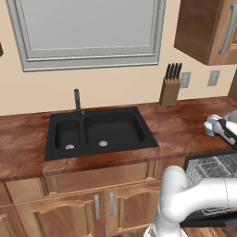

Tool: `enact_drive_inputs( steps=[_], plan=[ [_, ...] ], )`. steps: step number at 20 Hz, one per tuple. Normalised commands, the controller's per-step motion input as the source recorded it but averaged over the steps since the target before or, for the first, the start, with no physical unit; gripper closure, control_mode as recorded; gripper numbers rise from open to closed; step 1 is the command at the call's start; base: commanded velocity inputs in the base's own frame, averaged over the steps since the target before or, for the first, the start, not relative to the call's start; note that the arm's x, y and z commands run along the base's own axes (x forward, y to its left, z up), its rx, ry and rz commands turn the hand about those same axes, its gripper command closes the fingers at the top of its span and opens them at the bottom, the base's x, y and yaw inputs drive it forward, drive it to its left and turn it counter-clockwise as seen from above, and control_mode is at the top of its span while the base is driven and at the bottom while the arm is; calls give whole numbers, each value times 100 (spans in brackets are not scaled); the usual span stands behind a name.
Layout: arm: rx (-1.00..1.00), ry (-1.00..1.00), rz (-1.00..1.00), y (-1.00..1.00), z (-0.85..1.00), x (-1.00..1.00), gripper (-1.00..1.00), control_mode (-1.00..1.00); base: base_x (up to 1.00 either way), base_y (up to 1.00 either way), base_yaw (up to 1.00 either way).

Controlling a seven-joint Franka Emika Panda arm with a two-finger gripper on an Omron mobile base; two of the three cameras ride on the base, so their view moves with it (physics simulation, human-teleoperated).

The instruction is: Pick up the cup and bowl from the counter, place them in the dishwasher, and close the dishwasher door.

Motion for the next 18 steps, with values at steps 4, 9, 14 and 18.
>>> enact_drive_inputs(
  steps=[4,9,14,18],
  plan=[
    [0,0,0,-26,-20,25,100,-100,0,0,0],
    [0,0,0,-29,-10,25,100,-100,0,0,0],
    [0,0,0,-28,-2,13,100,-100,0,0,0],
    [0,-3,0,-23,0,-12,100,-100,0,0,0]
  ],
)
